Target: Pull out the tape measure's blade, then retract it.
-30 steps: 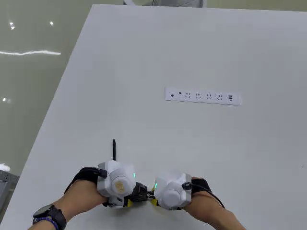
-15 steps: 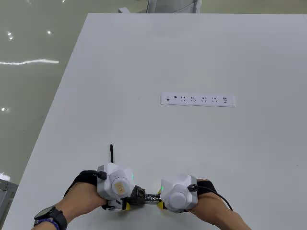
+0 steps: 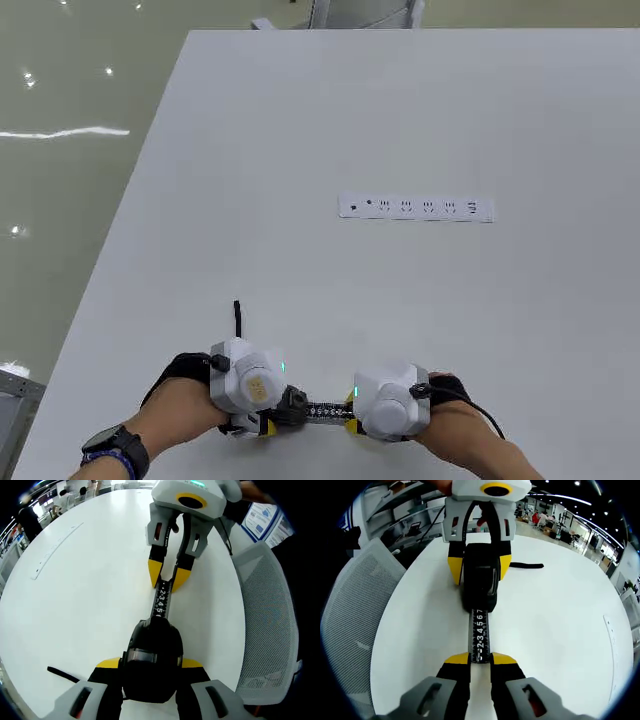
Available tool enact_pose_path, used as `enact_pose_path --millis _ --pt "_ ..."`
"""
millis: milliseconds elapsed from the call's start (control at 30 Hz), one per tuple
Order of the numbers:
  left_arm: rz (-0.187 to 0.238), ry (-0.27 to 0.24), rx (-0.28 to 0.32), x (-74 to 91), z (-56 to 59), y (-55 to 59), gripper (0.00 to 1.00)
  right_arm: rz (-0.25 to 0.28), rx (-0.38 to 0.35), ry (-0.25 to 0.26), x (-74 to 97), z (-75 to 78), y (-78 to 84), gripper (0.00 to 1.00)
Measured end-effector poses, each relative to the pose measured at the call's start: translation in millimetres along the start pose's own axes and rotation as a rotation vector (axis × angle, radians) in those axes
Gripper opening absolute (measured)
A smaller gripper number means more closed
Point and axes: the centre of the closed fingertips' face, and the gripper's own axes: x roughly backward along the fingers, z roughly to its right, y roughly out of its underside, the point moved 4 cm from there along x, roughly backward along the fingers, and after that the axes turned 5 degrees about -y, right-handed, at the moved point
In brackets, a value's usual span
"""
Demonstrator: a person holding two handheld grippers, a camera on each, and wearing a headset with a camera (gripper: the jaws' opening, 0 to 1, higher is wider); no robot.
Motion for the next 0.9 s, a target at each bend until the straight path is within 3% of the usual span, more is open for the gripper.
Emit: enact_pose_path --millis 200,900 --pt "-0.001 -0.001 0.006 0.2 0.1 0.2 0.38 -0.002 -0.001 0.003 2.8 0.4 2.8 0.13" --pt "-0.012 -0.001 0.0 -0.9 0.2 2.7 0.38 -0.023 -0.019 0.01 26.9 -4.5 35.6 0.13"
